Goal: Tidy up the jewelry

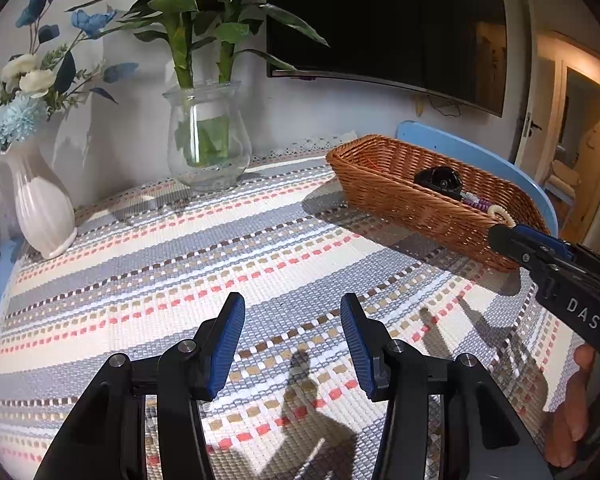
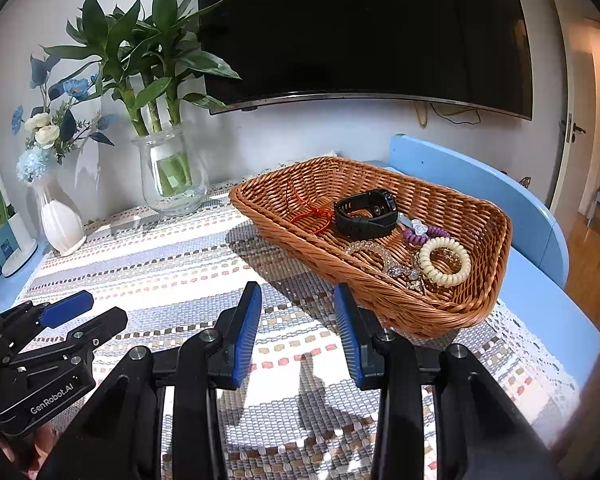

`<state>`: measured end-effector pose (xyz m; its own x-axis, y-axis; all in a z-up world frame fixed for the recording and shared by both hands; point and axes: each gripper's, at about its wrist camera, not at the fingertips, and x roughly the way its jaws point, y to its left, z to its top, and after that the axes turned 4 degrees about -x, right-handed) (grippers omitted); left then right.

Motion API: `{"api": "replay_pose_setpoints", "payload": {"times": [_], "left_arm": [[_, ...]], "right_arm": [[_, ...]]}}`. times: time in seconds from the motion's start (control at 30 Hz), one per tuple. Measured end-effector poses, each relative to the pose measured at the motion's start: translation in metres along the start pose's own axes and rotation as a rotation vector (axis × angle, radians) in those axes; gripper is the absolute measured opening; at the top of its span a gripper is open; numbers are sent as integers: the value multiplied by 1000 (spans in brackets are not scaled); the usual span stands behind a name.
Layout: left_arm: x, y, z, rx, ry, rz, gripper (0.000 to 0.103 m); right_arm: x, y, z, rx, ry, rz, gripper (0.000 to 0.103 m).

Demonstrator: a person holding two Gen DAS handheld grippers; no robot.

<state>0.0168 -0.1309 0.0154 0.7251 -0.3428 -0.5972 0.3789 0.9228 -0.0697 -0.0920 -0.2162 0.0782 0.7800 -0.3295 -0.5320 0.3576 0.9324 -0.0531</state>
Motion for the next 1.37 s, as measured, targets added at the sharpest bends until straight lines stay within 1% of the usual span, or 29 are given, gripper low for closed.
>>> {"api": "replay_pose_setpoints", "payload": {"times": [0.53, 1.0, 1.17, 1.27, 1.3, 1.37], "left_arm": [[-1, -5, -1, 23, -8, 12, 51], [-2, -5, -1, 24, -10, 17, 51], [2, 0, -1, -5, -5, 55, 51], [-2, 4, -1, -26, -41, 75, 51], [-4, 5, -1, -29, -49, 77, 51], [-3, 6, 0, -33, -35, 45, 53]], "right_arm": [[-1, 1, 0, 4, 5, 4, 40], [2, 1, -1, -4, 12, -1, 40], [1, -1, -1, 1, 7, -3, 40], [2, 1, -1, -11, 10, -9, 41], [2, 2, -1, -15, 10, -13, 42], [2, 4, -1, -21, 6, -16, 43]]}}
